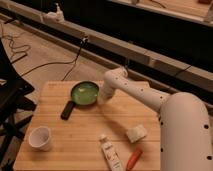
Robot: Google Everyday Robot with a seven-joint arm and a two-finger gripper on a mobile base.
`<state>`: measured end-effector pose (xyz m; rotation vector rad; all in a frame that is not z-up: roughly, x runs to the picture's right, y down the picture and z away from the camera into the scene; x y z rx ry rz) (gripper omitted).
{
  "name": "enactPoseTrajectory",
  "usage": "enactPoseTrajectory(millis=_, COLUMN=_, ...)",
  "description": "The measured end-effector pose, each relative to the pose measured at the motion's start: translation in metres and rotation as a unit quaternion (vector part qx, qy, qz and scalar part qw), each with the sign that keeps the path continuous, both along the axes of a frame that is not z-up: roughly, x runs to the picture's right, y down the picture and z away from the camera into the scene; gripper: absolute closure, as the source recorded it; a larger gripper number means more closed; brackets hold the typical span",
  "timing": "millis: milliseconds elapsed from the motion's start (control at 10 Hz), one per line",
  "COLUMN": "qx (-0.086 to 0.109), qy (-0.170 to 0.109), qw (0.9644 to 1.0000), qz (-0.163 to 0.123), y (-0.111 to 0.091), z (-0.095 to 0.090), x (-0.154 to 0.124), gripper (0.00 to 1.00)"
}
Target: Push the ceramic bowl across the table
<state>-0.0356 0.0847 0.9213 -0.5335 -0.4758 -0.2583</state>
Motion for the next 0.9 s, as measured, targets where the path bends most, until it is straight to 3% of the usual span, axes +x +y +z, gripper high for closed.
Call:
enactPoseTrajectory(millis=300, qx=-0.006, qy=-0.039, qw=0.9991, qz=-0.015, y=0.002, z=-0.005, x=-0.035, gripper=1.00)
enactPoseTrajectory(millis=500, qx=-0.008, qy=-0.048, qw=0.9986, qz=-0.019, y=0.002, z=-0.003, x=-0.040, gripper=1.00)
enactPoseTrajectory(millis=600, qx=-0.009, qy=-0.042, qw=0.9989, qz=-0.019, y=0.002, z=0.001, x=-0.030, gripper=1.00)
enactPoseTrajectory(millis=900, qx=-0.026, qy=0.022, qw=0.9994, qz=-0.009, y=0.006, z=0.006, x=0.038, gripper=0.95)
